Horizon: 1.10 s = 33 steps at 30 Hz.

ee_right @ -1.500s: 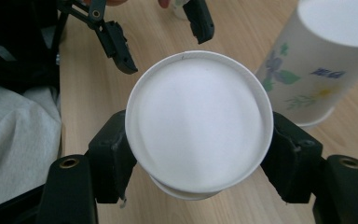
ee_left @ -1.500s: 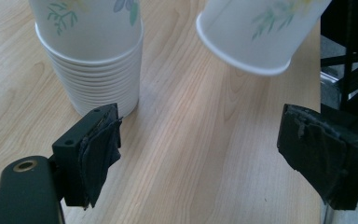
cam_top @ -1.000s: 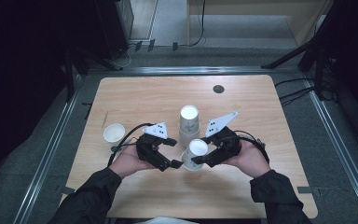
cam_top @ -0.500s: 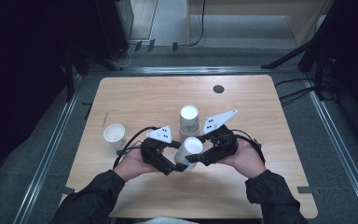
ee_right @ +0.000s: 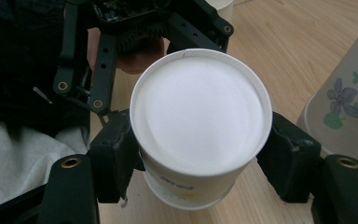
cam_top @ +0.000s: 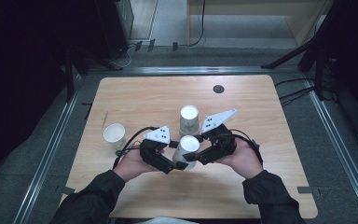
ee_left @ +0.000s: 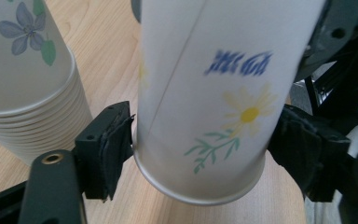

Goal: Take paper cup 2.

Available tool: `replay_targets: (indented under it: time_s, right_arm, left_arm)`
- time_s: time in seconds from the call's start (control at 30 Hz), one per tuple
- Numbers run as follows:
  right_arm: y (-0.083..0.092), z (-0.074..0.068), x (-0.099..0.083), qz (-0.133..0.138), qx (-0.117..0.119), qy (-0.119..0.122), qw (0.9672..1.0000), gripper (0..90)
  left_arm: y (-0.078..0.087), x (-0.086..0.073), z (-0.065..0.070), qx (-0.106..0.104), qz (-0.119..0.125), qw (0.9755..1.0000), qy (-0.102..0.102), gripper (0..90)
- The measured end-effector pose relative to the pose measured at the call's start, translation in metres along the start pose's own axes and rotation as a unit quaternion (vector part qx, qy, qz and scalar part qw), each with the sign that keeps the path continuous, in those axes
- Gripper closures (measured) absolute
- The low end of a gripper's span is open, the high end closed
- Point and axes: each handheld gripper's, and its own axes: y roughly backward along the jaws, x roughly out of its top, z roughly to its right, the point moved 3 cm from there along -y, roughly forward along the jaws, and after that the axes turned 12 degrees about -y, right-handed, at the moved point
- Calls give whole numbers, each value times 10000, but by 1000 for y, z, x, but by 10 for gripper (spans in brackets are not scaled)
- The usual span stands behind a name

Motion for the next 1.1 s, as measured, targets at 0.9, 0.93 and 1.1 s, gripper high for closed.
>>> replay_targets:
  time_s: [0.9, 0.93, 1.1]
  right_arm:
    - [0, 0, -3, 17, -39, 174, 9998, 190]
    - [0, 1, -4, 22, -26, 183, 9998, 190]
    - [-2, 2, -15, -55, -134, 302, 9994, 193]
  left_arm:
    - [10, 3, 0, 101, -250, 9995, -188, 317]
    - [12, 3, -1, 101, -285, 9993, -221, 317]
    - [20, 1, -1, 68, -609, 9976, -333, 316]
